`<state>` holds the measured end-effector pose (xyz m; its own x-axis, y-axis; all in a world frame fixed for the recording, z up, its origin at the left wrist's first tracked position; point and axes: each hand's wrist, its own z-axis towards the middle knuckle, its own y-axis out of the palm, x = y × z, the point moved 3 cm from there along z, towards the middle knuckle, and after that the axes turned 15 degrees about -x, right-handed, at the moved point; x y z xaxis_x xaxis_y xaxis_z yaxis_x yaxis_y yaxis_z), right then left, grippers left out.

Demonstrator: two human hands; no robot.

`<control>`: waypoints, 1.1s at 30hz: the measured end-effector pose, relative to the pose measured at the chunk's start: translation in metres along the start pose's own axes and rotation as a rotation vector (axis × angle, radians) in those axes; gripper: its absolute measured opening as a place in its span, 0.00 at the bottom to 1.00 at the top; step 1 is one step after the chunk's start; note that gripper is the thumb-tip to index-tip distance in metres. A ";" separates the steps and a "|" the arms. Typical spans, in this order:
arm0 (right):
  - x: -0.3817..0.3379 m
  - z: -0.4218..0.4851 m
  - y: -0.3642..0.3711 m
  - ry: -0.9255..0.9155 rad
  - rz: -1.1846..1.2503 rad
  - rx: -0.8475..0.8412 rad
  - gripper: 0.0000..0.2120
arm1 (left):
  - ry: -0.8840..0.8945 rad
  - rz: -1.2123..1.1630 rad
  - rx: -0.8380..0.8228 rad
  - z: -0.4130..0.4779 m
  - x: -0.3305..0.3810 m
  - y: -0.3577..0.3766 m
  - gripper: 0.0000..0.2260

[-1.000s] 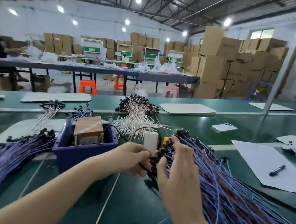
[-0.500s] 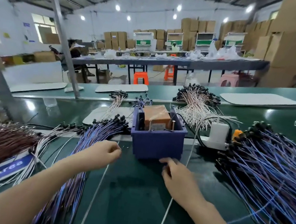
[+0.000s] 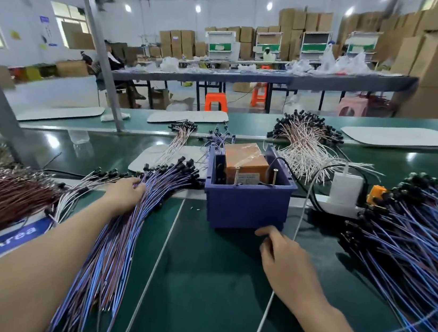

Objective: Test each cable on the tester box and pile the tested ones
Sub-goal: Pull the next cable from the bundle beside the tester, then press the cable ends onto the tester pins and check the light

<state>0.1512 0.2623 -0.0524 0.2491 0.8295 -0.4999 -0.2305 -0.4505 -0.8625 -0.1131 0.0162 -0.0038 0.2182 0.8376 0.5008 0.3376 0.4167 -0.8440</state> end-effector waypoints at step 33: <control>0.009 -0.014 -0.016 -0.063 0.340 0.444 0.21 | 0.919 0.055 0.480 -0.147 0.120 0.000 0.15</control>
<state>0.1697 0.2720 -0.0442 0.0381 0.6863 -0.7263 -0.6649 -0.5252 -0.5311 0.0481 0.0645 0.0841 0.9045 0.3507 0.2425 -0.0497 0.6517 -0.7569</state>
